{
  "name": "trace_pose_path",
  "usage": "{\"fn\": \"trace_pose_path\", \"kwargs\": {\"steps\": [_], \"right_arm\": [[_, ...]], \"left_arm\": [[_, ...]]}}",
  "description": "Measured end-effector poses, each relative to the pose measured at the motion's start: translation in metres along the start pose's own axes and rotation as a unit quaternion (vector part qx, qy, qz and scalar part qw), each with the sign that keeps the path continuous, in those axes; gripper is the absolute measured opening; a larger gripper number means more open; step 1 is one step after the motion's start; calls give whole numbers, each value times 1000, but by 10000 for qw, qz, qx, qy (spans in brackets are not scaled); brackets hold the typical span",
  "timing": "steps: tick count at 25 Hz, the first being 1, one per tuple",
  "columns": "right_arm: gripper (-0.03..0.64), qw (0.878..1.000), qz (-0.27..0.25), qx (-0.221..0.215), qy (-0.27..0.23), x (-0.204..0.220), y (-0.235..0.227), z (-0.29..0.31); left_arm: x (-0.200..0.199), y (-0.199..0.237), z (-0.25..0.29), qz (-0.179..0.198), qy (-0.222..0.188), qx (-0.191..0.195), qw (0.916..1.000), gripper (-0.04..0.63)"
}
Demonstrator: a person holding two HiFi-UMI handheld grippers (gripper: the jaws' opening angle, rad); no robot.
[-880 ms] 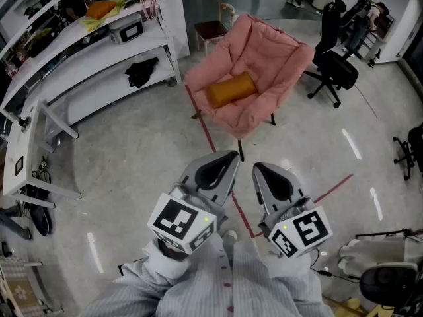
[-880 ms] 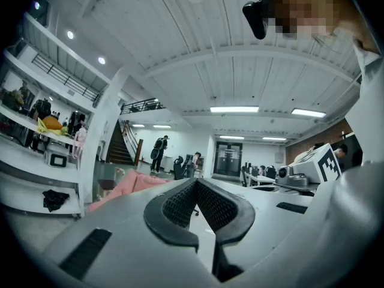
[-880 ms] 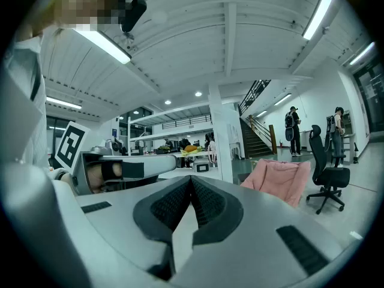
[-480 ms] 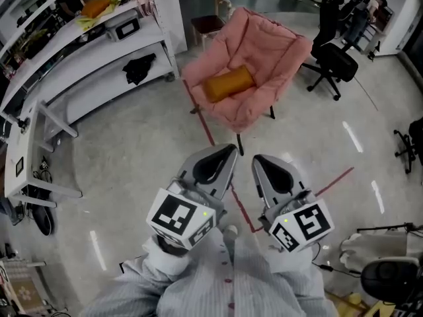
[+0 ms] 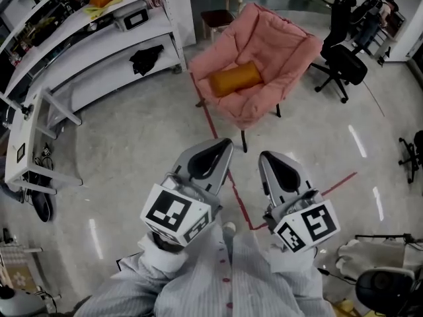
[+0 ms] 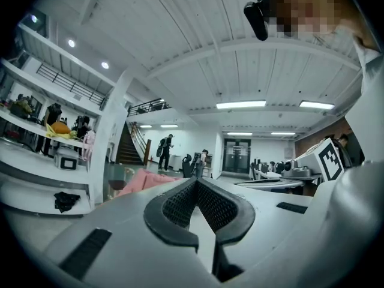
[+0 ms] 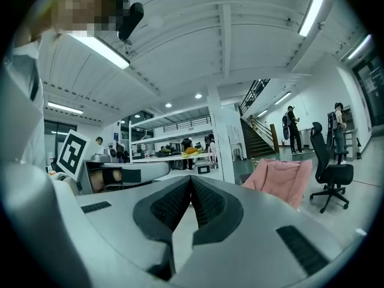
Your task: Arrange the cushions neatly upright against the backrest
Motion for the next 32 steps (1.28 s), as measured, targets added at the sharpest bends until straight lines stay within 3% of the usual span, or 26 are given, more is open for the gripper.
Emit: {"fn": "trace_pose_path", "kwargs": {"steps": [8, 14, 21, 32], "right_arm": [[12, 9999, 51, 0, 95, 8, -15, 78], [12, 9998, 51, 74, 199, 4, -36, 177], [12, 9983, 134, 498, 268, -4, -62, 264], [13, 9933, 191, 930, 660, 9, -103, 325]], "left_arm": [[-21, 82, 26, 98, -70, -167, 9998, 11], [-57, 167, 71, 189, -41, 10, 9998, 11], [-93, 253, 113, 303, 137, 327, 9989, 11], [-99, 328, 161, 59, 320, 437, 9985, 11]]}}
Point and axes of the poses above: the fingertips, and each gripper's own axes: z forward along the fingers, y to its left, x out of its underside, the point moved 9 cm from there along -z, backward along the fingers, and after that the axes turned 12 degrees about -z, right-handed, at the moved point
